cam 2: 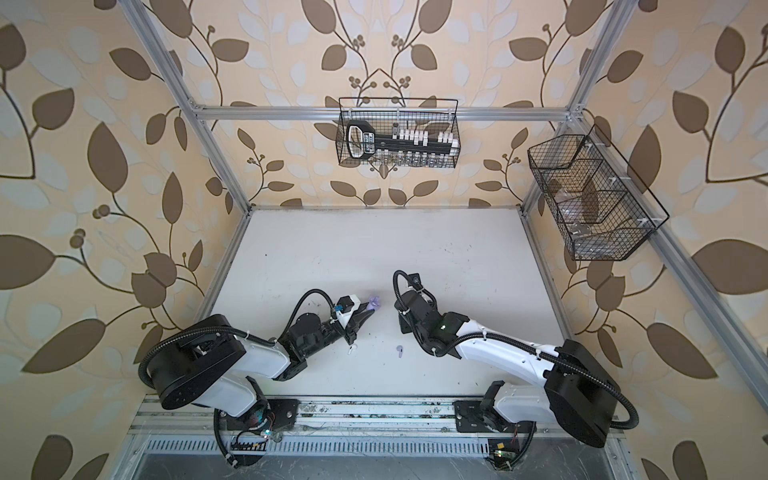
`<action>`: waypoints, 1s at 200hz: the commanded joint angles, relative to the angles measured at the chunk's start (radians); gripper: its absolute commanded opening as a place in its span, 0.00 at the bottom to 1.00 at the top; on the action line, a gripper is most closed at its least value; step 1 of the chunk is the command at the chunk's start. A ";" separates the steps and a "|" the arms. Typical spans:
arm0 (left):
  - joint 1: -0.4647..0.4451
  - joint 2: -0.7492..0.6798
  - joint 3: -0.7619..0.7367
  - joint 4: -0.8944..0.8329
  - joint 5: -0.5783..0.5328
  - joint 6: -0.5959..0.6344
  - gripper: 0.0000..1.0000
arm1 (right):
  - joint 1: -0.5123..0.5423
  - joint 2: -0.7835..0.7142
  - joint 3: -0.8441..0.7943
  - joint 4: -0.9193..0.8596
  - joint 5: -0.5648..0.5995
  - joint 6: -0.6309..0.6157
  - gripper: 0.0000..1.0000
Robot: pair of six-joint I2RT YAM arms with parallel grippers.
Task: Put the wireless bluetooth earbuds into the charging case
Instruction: 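Lift the earbud with the right gripper and carry it to the held case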
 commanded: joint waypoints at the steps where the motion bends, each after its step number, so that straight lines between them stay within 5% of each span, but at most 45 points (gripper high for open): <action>1: 0.008 0.012 0.033 0.100 0.052 -0.024 0.00 | 0.016 -0.027 -0.014 0.057 0.065 0.036 0.06; 200: 0.008 0.008 0.039 0.080 0.057 -0.019 0.00 | 0.086 0.081 0.134 0.160 -0.011 0.067 0.08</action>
